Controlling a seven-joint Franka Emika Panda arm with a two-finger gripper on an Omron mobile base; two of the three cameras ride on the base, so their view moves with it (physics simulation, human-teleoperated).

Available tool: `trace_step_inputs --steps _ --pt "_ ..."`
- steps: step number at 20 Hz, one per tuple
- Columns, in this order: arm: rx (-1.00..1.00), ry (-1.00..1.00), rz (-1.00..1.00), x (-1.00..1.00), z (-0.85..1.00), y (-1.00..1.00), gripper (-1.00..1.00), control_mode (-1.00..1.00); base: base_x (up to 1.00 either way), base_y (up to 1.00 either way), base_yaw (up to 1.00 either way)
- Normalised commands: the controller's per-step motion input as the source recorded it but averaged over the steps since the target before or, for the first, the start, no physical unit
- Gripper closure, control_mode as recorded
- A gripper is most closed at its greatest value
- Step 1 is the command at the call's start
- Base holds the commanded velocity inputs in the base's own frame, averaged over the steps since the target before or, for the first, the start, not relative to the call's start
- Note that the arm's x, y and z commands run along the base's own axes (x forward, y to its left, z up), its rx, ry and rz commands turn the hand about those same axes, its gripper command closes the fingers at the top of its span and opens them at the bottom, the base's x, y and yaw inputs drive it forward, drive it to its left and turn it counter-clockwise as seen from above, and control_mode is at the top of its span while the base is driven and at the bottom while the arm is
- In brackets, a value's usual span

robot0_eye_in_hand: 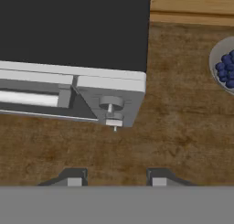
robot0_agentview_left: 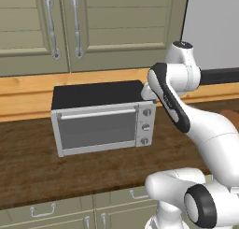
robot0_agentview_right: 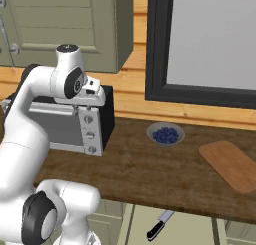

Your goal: Pick up the knife from the drawer and place it on the cutting board. Then place the meat from the plate to the cutting board.

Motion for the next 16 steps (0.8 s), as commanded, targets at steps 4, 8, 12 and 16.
trace_step_inputs --steps 4,8,12,16 --pt "0.00 0.03 0.00 -0.35 -0.06 0.00 -1.00 -1.00 0.00 0.00 0.00" --pt "0.00 0.08 0.00 -0.51 -0.19 0.00 -1.00 -1.00 0.00 0.00 0.00" --pt "0.00 0.08 0.00 -0.52 -0.47 0.00 -1.00 -1.00 0.00 0.00 0.00" --pt "0.00 0.04 0.00 -0.40 -0.54 0.00 -1.00 -1.00 0.00 0.00 0.00"
